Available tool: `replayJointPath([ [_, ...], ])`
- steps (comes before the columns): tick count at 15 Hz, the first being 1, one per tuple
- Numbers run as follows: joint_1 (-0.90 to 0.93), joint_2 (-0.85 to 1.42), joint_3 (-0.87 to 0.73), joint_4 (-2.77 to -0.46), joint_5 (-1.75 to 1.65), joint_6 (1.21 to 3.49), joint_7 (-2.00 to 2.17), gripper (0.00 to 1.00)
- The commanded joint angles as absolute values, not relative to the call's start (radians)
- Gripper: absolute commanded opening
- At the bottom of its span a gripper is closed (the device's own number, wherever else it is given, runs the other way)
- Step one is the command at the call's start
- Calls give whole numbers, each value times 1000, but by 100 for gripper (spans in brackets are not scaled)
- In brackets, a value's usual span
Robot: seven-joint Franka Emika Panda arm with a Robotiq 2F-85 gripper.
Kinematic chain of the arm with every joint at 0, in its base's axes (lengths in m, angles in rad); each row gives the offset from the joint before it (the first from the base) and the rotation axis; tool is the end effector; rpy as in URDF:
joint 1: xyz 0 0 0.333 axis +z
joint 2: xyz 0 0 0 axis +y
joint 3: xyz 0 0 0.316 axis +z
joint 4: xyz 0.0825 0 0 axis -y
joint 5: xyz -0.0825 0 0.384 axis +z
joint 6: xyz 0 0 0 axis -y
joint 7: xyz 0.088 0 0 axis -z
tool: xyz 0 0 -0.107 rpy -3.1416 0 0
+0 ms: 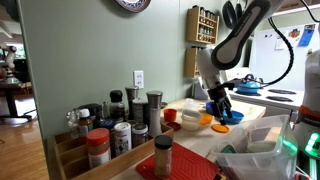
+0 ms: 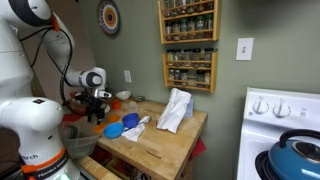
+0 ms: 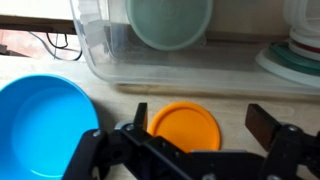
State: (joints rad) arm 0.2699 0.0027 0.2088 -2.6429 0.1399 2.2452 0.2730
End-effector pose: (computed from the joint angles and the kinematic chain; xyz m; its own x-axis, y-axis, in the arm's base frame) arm 0.3339 0.1778 0.2176 0.9147 0.0797 -0.3962 0.1045 -0.9937 0.0414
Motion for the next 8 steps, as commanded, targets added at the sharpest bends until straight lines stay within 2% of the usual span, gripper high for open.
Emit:
replayJointPath([
  [1, 255, 24, 218, -2670, 167, 2319, 259, 100],
  [8, 245, 76, 212, -2672, 164, 2415, 263, 100],
])
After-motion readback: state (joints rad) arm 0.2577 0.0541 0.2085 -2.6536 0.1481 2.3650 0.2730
